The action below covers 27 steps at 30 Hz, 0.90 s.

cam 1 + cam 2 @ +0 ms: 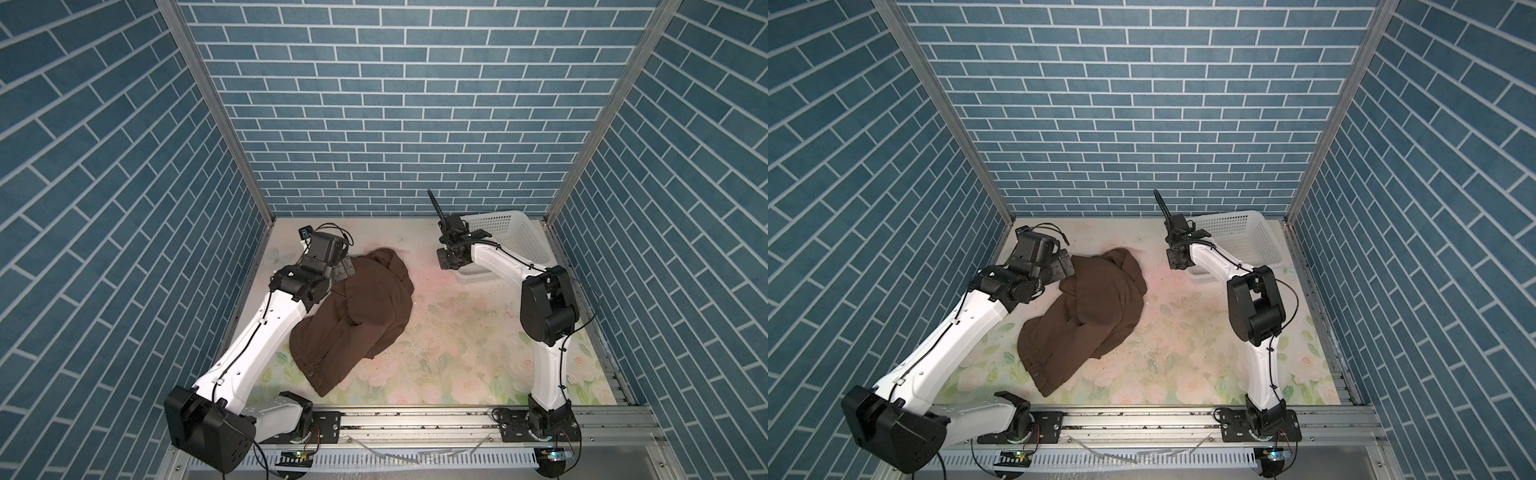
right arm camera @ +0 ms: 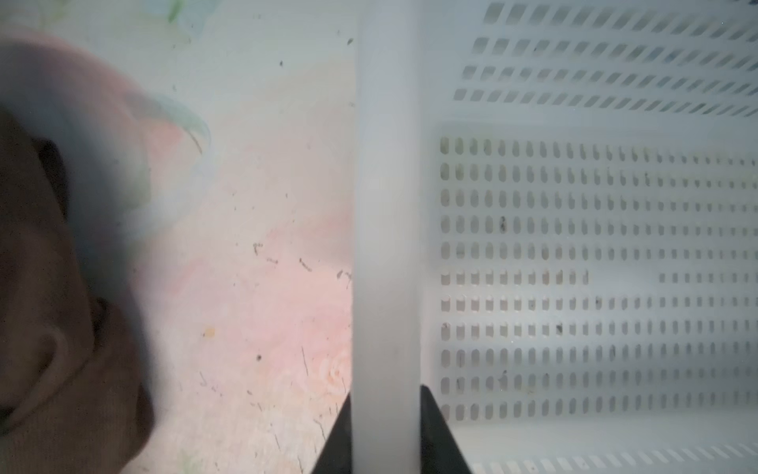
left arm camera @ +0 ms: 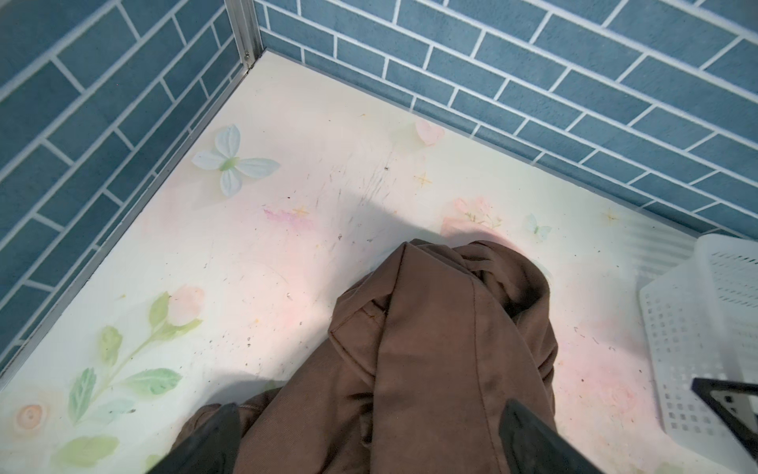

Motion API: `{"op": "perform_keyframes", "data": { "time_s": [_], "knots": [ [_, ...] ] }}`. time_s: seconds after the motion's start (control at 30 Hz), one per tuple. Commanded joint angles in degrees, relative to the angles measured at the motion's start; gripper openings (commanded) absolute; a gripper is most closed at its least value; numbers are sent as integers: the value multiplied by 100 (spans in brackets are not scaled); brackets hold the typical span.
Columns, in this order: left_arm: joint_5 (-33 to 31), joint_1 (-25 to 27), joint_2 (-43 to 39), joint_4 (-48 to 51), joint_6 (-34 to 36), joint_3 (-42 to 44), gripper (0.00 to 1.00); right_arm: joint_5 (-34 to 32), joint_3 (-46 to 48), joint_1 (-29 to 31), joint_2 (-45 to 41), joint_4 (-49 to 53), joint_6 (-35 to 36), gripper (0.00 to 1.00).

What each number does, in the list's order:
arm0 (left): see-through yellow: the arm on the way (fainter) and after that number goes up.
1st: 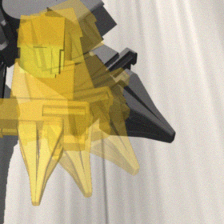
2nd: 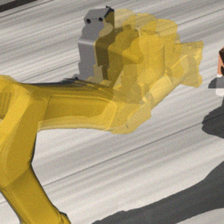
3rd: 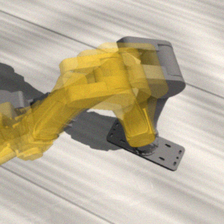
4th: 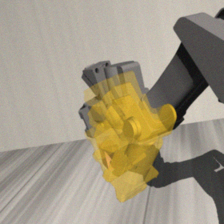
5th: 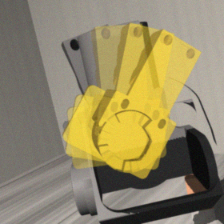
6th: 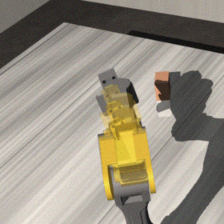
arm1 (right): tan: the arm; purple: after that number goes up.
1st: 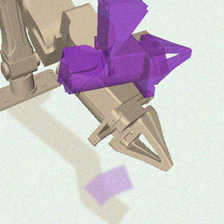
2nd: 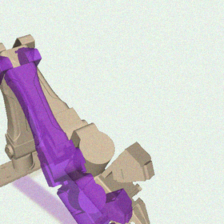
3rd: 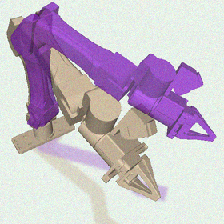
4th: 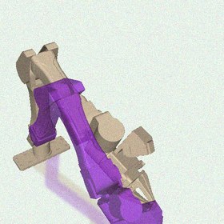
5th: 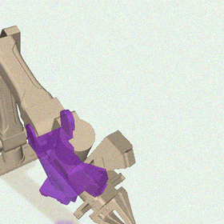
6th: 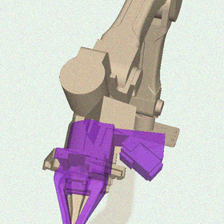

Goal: Fold and stack the trousers
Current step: 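Push the white basket farther from the robot with the right gripper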

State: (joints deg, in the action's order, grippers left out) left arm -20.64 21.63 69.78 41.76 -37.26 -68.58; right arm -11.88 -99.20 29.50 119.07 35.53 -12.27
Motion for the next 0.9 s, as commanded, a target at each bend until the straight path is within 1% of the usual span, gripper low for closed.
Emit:
{"op": "perform_keyframes", "data": {
  "time_s": [0.0, 0.07, 0.17, 0.23, 0.37, 0.53, 0.7, 0.73, 0.77, 0.83, 0.87],
  "knots": [
    [-164, -114, -128, 226, 100, 179, 99, -229, -604, -141, 299, 129, 268, 13],
    [-159, -158, -191, 284, 143, 198, 99, -310, -906, -245, 486, 233, 390, 10],
    [-181, -207, -283, 422, 182, 196, 99, -467, -1193, -437, 618, 251, 559, 9],
    [-211, -228, -357, 494, 176, 217, 99, -542, -1370, -589, 879, 269, 646, 8],
    [-222, -255, -513, 619, 175, 290, 99, -568, -1675, -867, 1068, 262, 724, 8],
    [-213, -271, -681, 967, 98, 395, 99, -623, -2097, -1032, 1351, 209, 962, 8],
    [-85, -260, -1119, 1546, -10, 822, 99, -775, -2558, -1120, 1679, 242, 1155, 9],
    [-78, -264, -1250, 1693, -61, 906, 99, -818, -2619, -1130, 1714, 264, 1157, 14],
    [-61, -264, -1394, 1836, -101, 990, 99, -843, -2664, -1139, 1732, 294, 1149, 25],
    [93, -258, -1621, 2014, -66, 1118, 99, -759, -2527, -1129, 1564, 191, 1069, 54],
    [190, -256, -1745, 2130, -67, 1179, 99, -670, -2326, -1117, 1405, 33, 1031, 64]
  ]
}}
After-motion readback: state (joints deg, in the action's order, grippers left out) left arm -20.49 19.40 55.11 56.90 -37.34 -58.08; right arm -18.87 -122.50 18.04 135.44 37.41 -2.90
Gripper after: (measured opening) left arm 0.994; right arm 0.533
